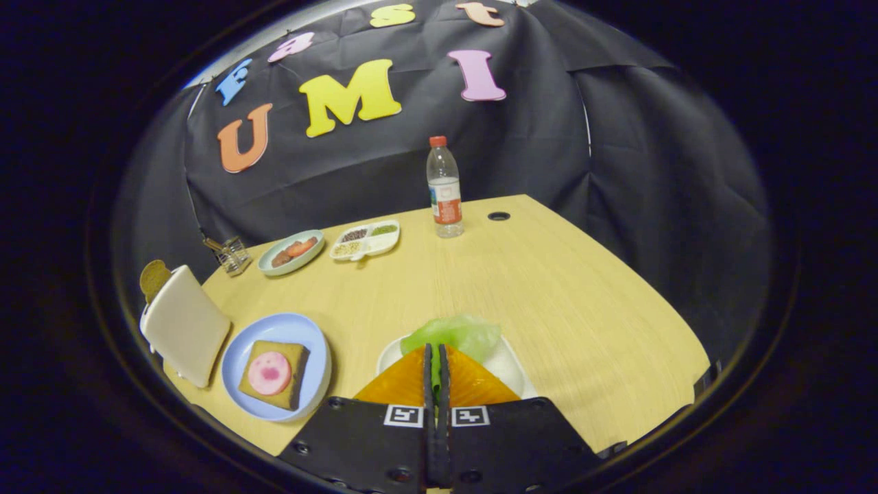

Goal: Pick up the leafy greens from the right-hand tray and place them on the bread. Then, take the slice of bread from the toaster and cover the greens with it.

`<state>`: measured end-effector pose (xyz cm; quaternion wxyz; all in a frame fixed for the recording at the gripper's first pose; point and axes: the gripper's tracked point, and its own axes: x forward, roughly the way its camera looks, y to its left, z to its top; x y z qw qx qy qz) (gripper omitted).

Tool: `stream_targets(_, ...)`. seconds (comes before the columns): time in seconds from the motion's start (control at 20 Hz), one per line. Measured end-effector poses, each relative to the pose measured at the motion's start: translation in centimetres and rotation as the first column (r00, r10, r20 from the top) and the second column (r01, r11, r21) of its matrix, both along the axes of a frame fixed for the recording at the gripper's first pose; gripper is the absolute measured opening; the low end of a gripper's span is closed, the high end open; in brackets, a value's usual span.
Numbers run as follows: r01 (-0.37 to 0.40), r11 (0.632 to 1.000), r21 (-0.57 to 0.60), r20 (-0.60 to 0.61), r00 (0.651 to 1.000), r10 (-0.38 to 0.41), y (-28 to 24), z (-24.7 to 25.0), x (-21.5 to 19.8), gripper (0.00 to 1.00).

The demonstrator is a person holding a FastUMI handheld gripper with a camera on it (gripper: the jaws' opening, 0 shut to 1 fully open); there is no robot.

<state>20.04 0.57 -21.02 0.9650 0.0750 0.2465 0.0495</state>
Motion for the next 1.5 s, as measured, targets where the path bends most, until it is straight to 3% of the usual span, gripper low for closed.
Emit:
stream_targets(0.45, -0.149, 0.989, -0.023, 0.056, 0.987, 0.150, 10.9, 4.9, -3.3, 0.00)
stream_targets(0.7, -0.261, 0.964, -0.047, 0.045, 0.964, 0.263, 18.8, 4.4, -3.9, 0.00)
stream_targets(0.9, -0.278, 0.960, -0.035, -0.022, 0.960, 0.278, 22.6, 1.4, -3.4, 0.01)
stream_targets(1.05, -0.275, 0.960, -0.055, -0.091, 0.959, 0.270, 23.3, -1.8, -3.5, 0.00)
stream_targets(1.4, -0.277, 0.943, -0.182, -0.079, 0.960, 0.267, 21.3, -3.1, -3.6, 0.04)
stream_targets(1.45, -0.274, 0.939, -0.207, -0.084, 0.961, 0.262, 20.8, -3.5, -3.6, 0.16)
stream_targets(1.5, -0.269, 0.937, -0.224, -0.094, 0.963, 0.254, 20.1, -4.0, -3.7, 0.19)
